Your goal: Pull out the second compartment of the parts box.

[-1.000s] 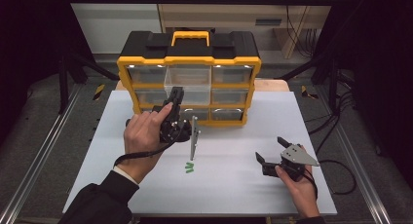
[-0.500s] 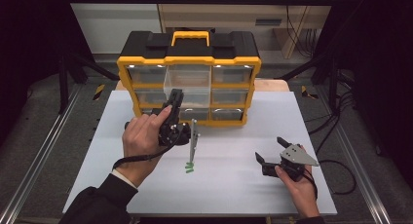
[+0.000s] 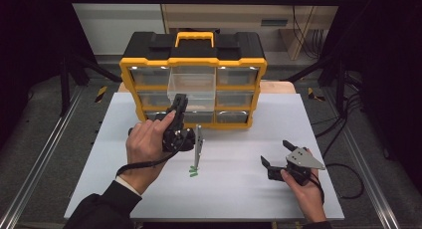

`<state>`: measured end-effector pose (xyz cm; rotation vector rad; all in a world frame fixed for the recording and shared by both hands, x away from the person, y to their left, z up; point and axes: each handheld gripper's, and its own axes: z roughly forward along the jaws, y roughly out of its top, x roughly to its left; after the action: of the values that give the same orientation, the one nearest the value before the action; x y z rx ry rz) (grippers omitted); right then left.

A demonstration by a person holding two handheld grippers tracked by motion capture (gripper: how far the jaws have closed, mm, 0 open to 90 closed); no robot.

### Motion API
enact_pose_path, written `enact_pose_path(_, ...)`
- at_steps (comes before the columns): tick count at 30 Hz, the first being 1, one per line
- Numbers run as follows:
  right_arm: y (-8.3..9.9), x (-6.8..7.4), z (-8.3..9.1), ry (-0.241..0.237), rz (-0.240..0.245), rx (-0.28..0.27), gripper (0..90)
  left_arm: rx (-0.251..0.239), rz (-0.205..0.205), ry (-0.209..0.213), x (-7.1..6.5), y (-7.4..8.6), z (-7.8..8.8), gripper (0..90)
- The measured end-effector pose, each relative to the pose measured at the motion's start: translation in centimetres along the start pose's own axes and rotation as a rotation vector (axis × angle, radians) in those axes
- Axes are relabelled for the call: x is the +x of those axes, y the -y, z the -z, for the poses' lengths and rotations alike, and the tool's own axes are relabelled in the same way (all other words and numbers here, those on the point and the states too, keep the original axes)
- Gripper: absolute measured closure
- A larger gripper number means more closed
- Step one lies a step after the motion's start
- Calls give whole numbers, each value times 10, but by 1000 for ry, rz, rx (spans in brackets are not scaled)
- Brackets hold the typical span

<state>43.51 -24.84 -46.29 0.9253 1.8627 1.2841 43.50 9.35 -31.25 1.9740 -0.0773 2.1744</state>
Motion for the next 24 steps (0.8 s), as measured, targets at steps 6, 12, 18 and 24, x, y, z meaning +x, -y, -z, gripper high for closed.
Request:
enact_pose_path(6,0,0,0,-1,-3,-1,62,10,112,-1,4,7,2,541)
enact_pose_path(12,0,0,0,-2,2,1,62,28,260,56,5,18,13,372)
enact_pose_path(18,1,1,-1,-3,4,10,60,26,510,155,1,42,23,263)
enact_pose_path(24,1,1,-2,2,9,10,54,19,627,227,0,52,25,196)
